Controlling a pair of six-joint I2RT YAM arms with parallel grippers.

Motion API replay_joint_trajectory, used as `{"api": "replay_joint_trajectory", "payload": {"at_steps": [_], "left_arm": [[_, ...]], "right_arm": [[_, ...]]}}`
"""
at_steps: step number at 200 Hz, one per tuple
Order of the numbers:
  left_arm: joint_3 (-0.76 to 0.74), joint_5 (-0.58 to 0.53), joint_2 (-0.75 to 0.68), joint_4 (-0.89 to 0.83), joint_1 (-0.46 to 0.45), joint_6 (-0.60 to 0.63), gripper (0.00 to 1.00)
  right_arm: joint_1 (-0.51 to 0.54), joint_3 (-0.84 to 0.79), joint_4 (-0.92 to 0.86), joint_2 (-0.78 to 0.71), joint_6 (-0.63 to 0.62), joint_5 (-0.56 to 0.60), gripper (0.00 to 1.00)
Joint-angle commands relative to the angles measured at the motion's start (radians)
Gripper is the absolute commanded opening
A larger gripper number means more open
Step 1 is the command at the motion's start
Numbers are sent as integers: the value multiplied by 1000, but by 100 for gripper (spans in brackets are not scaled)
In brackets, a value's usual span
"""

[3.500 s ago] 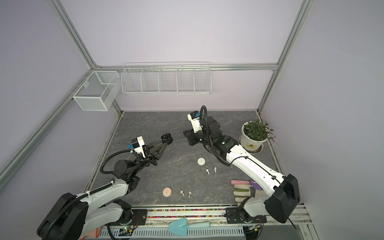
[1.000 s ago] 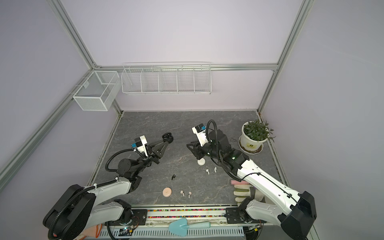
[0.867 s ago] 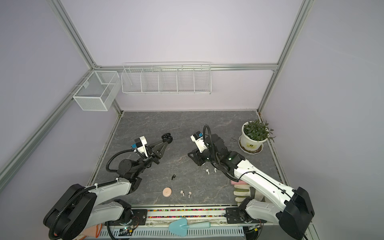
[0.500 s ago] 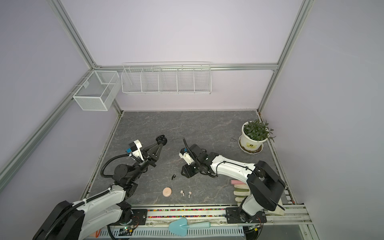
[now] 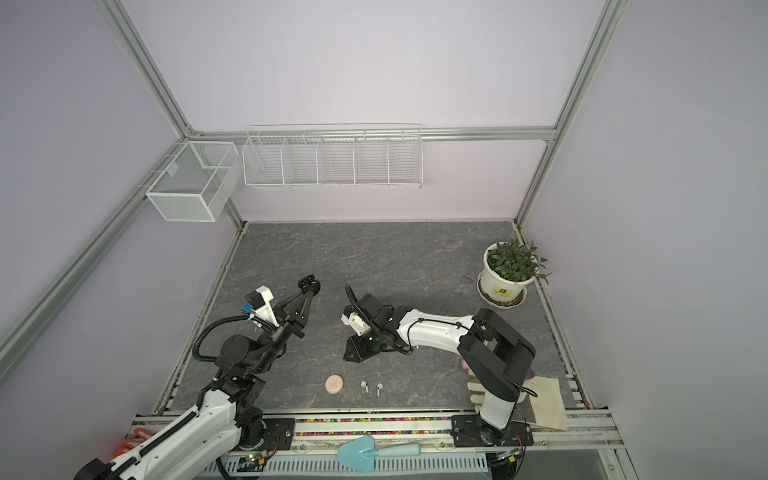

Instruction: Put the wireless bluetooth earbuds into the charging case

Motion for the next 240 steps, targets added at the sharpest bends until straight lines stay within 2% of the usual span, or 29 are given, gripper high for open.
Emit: {"api": "replay_joint_trajectory", "payload": {"at_steps": [1,72,139,221,240], "left_arm": [[-2,-32,-25,-42,6,-6,0],[-9,-32,-30,-41,6,-9,0],[-13,-32,-38,-38,5,-12,0],[-18,-48,-74,-60,5,-15,0],[-20,-55,-88,-73,6,-12,0]], "right_arm": [[3,22,1,29,26,-20,37],[-1,91,-2,129,4,-15,34],[-9,131,-29,158,-22,6,32],[-9,214,-80,208,-64,39,33],[-3,239,-143,189,-83,83,36]]}}
